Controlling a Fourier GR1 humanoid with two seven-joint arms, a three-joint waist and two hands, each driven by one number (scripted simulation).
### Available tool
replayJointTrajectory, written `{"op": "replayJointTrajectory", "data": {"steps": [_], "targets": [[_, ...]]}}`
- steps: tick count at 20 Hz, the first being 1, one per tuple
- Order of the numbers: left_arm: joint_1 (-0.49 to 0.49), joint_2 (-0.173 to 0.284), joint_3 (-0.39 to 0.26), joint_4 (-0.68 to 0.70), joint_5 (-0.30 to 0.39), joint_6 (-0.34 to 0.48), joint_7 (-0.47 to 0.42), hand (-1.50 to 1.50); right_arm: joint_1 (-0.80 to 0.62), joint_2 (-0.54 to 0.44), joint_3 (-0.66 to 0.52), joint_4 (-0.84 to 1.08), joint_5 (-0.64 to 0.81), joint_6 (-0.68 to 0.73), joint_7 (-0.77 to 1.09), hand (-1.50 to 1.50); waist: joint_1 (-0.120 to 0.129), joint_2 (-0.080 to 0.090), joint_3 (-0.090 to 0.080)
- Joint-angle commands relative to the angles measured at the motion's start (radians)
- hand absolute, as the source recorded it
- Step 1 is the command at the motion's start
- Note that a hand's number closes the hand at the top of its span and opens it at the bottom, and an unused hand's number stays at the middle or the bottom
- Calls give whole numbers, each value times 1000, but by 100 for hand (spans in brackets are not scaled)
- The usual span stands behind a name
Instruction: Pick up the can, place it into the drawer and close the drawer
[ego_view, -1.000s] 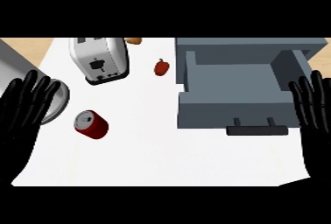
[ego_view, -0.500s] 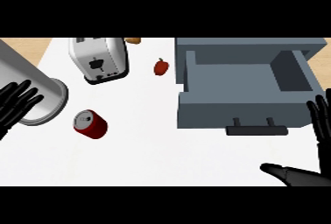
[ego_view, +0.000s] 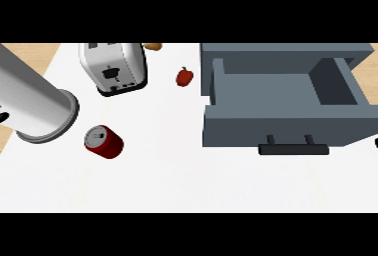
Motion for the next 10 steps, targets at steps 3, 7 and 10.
{"op": "replayJointTrajectory", "data": {"steps": [3, 7, 10], "targets": [[-29, 7, 10, 25, 127, 59, 114, -150, 15, -40, -102, 10, -93, 71, 0, -150, -1, 0, 0], [-49, 36, 22, 106, 195, 47, 171, -150, 118, -11, -100, -9, -94, 143, -61, -150, -6, 0, 0], [-126, 16, -42, 154, 232, 121, 230, -150, 66, -13, -115, -11, -96, 119, -43, -150, -9, 2, 0]]}}
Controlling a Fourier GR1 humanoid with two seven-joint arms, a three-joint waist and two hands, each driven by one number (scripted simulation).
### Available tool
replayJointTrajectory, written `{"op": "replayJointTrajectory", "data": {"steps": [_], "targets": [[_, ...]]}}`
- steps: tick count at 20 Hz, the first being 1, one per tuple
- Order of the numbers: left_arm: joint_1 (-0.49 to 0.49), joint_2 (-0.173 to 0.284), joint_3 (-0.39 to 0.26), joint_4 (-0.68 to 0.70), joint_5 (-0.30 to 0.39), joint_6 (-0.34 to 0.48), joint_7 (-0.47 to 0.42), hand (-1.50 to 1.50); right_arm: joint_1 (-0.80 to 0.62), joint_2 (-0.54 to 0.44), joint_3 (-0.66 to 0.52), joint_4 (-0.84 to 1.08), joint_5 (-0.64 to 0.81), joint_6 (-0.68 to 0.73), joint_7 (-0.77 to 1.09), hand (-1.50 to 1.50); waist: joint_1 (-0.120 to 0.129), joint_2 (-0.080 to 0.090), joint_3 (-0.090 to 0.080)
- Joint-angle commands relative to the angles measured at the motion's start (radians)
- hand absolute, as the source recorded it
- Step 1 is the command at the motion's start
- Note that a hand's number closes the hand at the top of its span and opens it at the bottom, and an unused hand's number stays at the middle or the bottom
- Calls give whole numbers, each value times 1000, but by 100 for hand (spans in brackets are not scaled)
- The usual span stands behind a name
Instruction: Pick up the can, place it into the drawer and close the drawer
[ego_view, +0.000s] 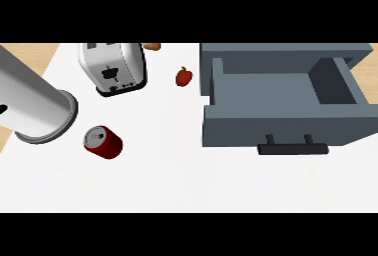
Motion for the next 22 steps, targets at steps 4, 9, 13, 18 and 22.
{"op": "replayJointTrajectory", "data": {"steps": [4, 9, 13, 18, 22], "targets": [[-38, -35, -42, 14, 56, 56, 101, -150, 105, 19, -63, -38, -54, 97, -24, -150, -1, -1, 0], [-93, -95, -99, 5, 18, 116, 135, -150, 80, -8, -146, -27, -128, 134, -3, -150, -1, 0, 0], [-122, -127, -92, 81, -51, 100, 121, -150, 69, 14, -155, -40, -107, 139, 15, -150, 1, 0, 0], [-144, -203, -128, 145, -168, 86, 61, -150, 103, 15, -231, 17, -145, 225, -47, -150, -2, 0, 0], [-134, -265, -149, 192, -306, 38, -47, -150, 67, 5, -229, -29, -174, 210, 47, -150, 0, 1, -1]]}}
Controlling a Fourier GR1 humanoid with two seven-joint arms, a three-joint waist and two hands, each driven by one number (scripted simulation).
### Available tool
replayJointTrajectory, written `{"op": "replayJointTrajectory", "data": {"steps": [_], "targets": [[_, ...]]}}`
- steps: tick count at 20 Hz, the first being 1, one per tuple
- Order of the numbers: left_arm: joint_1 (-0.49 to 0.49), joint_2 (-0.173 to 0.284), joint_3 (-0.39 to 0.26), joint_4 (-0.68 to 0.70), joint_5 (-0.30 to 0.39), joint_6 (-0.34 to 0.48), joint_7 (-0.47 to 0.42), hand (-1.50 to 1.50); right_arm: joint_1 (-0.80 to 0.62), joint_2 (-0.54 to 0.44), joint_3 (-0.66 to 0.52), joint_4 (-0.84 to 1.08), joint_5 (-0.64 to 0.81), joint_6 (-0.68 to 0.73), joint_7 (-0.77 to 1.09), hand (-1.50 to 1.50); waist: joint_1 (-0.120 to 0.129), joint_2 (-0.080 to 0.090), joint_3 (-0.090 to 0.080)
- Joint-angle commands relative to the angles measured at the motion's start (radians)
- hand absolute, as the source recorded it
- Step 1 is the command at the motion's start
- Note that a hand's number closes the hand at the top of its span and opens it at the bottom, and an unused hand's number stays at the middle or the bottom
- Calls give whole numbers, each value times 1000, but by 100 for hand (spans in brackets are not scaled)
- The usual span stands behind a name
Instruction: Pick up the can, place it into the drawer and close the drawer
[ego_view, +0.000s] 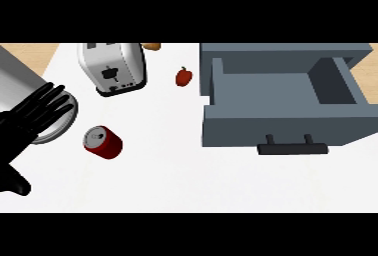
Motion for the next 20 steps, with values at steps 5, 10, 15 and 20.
{"op": "replayJointTrajectory", "data": {"steps": [5, 10, 15, 20], "targets": [[-46, -86, -28, 176, -223, -56, -170, -150, 16, 68, -24, 12, 33, 60, -34, -150, -1, 1, 0], [-26, -98, -14, 279, -345, -61, -295, -150, 13, -35, -150, 13, -130, 90, 48, -150, -4, 1, 0], [-46, -100, 5, 401, -433, -65, -445, -150, -35, 50, -67, -53, -27, 42, 90, -150, 2, 1, -1], [-118, -89, 13, 622, -524, -63, -589, -150, 4, 42, -143, 32, -51, 148, 11, -150, -4, 2, 0]]}}
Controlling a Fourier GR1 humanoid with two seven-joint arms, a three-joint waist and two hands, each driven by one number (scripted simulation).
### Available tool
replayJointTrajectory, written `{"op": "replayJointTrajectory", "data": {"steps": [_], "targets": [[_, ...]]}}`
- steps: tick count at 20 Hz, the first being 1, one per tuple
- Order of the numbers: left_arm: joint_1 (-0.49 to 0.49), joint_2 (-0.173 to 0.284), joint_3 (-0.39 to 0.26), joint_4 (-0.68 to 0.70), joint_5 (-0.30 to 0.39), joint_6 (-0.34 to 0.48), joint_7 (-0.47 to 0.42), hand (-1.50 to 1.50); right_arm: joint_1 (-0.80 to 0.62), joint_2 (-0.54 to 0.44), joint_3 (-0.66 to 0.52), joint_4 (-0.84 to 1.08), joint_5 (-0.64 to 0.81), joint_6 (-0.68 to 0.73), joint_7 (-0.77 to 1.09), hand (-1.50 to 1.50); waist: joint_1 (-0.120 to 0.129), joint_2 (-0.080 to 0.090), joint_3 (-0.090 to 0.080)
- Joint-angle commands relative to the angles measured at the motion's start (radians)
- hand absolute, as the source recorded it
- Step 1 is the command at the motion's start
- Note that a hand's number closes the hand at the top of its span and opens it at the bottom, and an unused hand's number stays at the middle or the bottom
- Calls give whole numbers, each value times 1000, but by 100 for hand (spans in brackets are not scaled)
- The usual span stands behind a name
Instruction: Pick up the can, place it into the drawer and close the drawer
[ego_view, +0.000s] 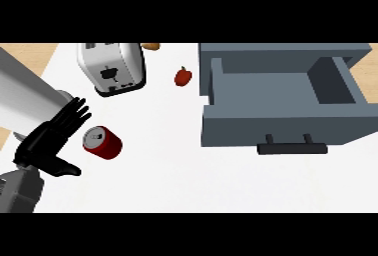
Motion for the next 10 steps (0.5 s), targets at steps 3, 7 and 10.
{"op": "replayJointTrajectory", "data": {"steps": [3, 7, 10], "targets": [[-5, 25, -3, 162, -108, -18, -157, -150, -1, 46, -1, -18, 45, 23, 5, -150, 3, -1, 0], [-96, 36, -9, 355, -184, -13, -285, -150, -16, 20, -36, -26, -13, 28, 40, -150, 0, 0, 0], [-148, 71, -6, 469, -210, -48, -331, -150, 15, 11, -83, -37, -87, 59, 42, -150, -6, 1, 0]]}}
